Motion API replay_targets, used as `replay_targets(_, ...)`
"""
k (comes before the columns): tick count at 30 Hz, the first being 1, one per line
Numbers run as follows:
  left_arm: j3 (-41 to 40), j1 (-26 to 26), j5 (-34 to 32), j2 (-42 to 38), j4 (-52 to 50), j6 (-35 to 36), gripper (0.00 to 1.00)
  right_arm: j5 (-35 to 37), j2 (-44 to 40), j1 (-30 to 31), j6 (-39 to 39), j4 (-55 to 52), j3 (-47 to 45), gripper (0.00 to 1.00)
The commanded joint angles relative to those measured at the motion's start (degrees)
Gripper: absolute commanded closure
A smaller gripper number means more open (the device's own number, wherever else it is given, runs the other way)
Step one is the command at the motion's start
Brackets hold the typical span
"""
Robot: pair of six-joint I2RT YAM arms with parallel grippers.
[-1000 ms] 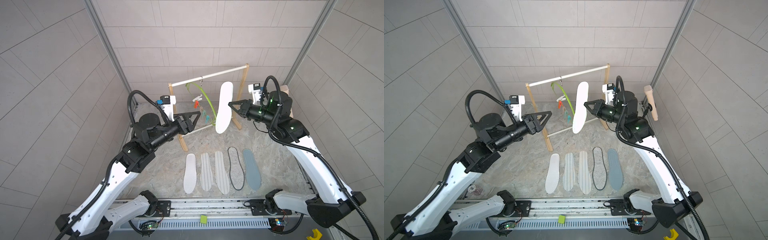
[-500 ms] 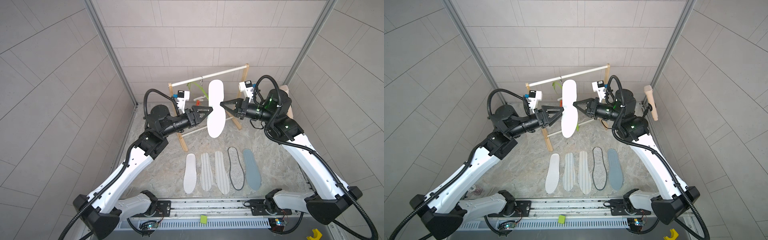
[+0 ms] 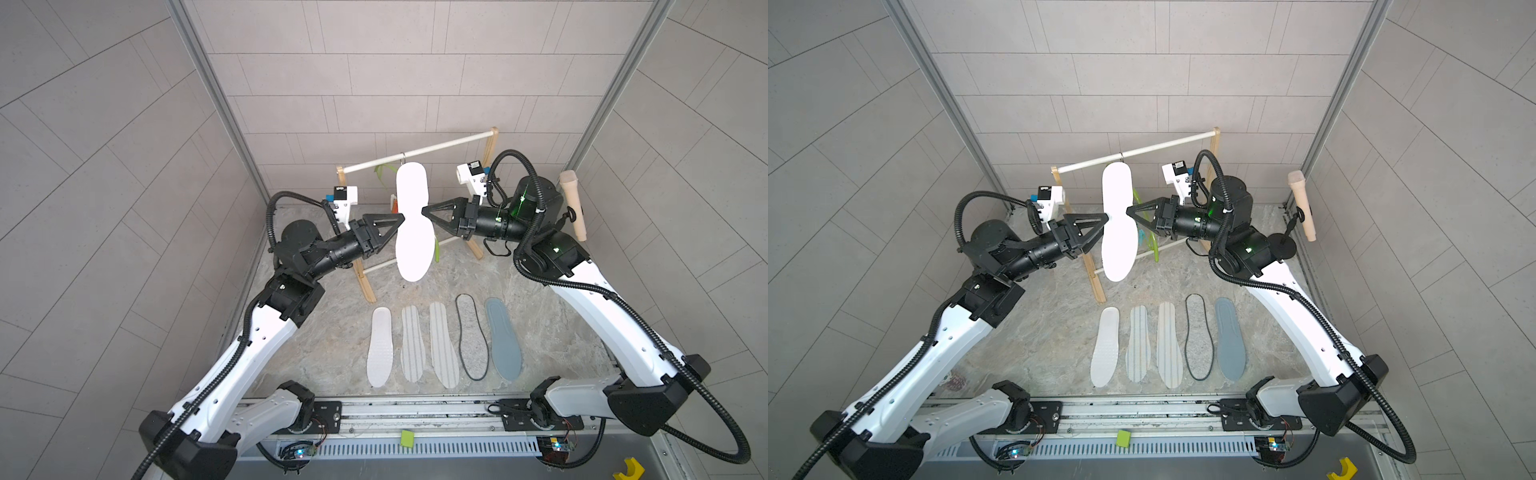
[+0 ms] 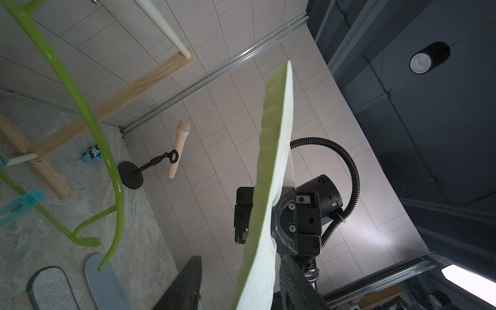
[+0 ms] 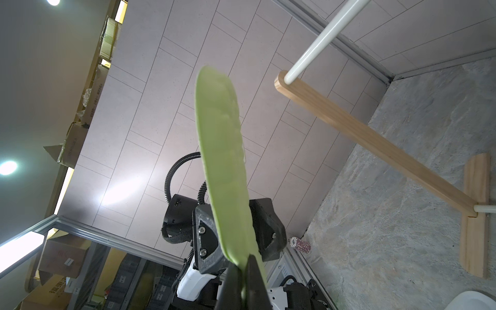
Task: Take the shoe insoles off the hanger
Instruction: Place the insole at the center of the board.
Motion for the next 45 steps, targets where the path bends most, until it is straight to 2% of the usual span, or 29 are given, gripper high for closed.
replay_targets(1, 0.0, 0.3, 2.9, 0.4, 7.4, -4.7, 0.57, 0.4, -0.6, 1.5, -0.9, -0.9, 0.5, 1.00)
replay_targets(5, -0.1, 0.4, 3.5, 1.1, 10.0, -6.3, 0.75, 1.3, -0.3, 2.2, -1.3, -1.2, -0.2, 1.00)
replay_targets(10, -1.5, 0.4, 3.7, 0.3, 10.5, -7.1, 0.83, 1.3, -0.1, 2.3, -1.3, -1.4, -0.4, 1.00)
replay_targets(12, -1.8, 0.4, 3.6, -0.2, 9.2, -6.8, 0.92, 0.9, 0.0, 2.2, -1.9, -2.1, -0.4, 1.00)
replay_targets(13, -1.9, 0.4, 3.5, -0.4, 8.4, -6.5, 0.97, 0.6, 0.2, 2.2, -2.5, -3.3, -0.1, 0.97)
replay_targets(14, -2.0, 0.5, 3.5, -1.0, 6.8, -5.9, 1.00, 0.7, 0.3, 2.0, -3.9, -5.5, 0.5, 0.84)
replay_targets(18, -3.3, 0.9, 4.5, -4.7, -6.0, 1.0, 1.00, 0.6, -0.4, 0.0, -8.8, -12.6, 2.5, 0.47)
replay_targets(20, -6.2, 2.1, 5.7, -7.5, -11.8, 3.9, 1.00, 0.4, -1.5, -1.9, -10.5, -15.1, 3.2, 0.39)
replay_targets(24, -12.7, 5.7, 7.2, -12.9, -27.3, 10.5, 1.00, -1.4, -4.3, -7.1, -11.4, -18.3, 3.4, 0.37)
replay_targets(28, -18.5, 8.7, 5.7, -17.4, -38.3, 16.8, 1.00, -2.4, -7.2, -11.0, -13.2, -21.4, 2.9, 0.36)
replay_targets(31, -20.3, 11.0, 3.3, -17.5, -46.2, 23.8, 1.00, -2.3, -8.8, -11.9, -14.8, -23.6, 2.5, 0.36)
replay_targets(34, -18.3, 12.2, -2.3, -11.6, -56.4, 36.0, 1.00, -1.7, -9.7, -11.9, -14.7, -23.8, 0.7, 0.36)
replay_targets(38, -15.4, 13.2, -6.4, -0.8, -64.8, 46.8, 1.00, -0.8, -9.9, -12.0, -14.5, -23.7, -1.6, 0.37)
replay_targets(41, -13.2, 13.9, -7.3, 5.7, -67.5, 50.2, 1.00, 0.0, -10.1, -12.0, -14.4, -23.4, -2.4, 0.37)
replay_targets(42, -12.8, 13.9, -9.8, 7.0, -68.0, 50.2, 1.00, 0.0, -10.1, -12.0, -14.4, -23.3, -2.8, 0.37)
replay_targets(45, -12.5, 14.4, -11.2, 10.1, -67.6, 49.9, 1.00, 0.3, -10.5, -12.0, -14.6, -23.2, -4.1, 0.37)
